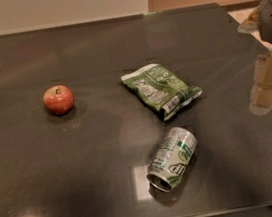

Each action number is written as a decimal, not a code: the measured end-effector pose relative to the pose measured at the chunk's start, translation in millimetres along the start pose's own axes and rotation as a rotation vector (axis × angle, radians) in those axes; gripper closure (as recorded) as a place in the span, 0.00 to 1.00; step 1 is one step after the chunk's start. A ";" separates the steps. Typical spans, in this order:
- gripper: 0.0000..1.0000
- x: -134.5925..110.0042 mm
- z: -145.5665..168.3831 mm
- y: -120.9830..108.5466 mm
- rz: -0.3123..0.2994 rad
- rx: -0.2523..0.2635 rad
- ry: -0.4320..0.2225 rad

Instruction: Place 7up can upright

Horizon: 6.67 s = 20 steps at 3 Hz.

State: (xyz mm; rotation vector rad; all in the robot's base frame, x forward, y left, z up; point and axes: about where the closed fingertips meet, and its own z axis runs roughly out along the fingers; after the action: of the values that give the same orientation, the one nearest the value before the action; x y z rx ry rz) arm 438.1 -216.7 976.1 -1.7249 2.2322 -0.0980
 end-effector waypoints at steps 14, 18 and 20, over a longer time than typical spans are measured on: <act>0.26 -105.1 130.4 172.0 -1.080 -0.327 0.028; 1.00 -136.5 75.8 142.2 -0.947 -0.359 -0.153; 1.00 -145.8 54.9 121.7 -0.648 -0.479 -0.424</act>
Offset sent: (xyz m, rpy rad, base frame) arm 0.0005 0.0335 -0.0045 0.0052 0.0566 0.2013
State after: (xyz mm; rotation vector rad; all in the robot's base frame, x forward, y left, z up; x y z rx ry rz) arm 373.0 -37.4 924.3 -2.3818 1.3994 0.6414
